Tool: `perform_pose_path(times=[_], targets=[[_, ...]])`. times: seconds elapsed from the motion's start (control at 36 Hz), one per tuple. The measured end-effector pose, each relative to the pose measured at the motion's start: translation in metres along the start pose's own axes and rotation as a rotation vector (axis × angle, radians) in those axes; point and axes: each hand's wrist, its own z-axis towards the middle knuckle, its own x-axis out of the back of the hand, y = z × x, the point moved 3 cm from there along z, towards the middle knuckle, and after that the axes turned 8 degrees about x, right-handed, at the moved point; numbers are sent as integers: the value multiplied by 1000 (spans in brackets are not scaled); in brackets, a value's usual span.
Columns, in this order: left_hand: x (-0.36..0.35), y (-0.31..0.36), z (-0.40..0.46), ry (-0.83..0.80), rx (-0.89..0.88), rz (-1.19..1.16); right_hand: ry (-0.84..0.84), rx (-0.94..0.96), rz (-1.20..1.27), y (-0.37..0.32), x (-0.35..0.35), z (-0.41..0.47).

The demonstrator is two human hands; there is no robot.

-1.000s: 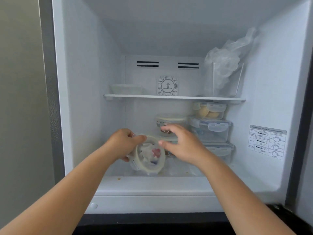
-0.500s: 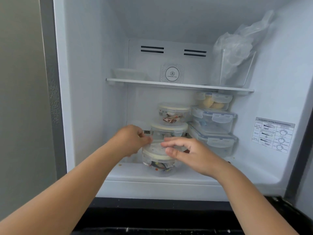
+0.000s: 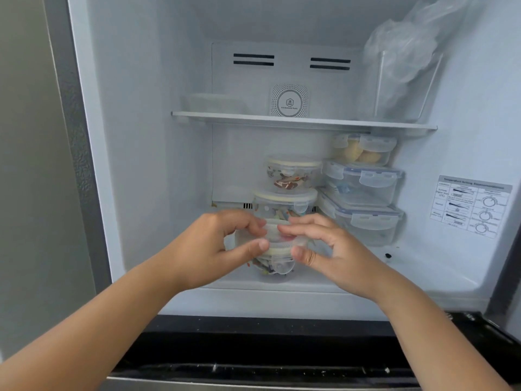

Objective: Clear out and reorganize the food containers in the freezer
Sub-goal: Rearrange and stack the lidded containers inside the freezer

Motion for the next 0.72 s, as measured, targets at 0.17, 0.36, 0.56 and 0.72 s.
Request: perform_pose_path(times=[0.17,0.36,0.56,0.72], targets=[[-5,-1,-5,-2,-17,8,9,30,-13,1,-2,-4],[-7,0,-5,8,-8,-4,77,89,-40,-3,-8,-5],[-5,-1,-5,-4,-15,-17,150,138,-137,-8,-13,-7],[-1,-1,-5,-21,-9,7,172,112,-172,-11,-13,-5]])
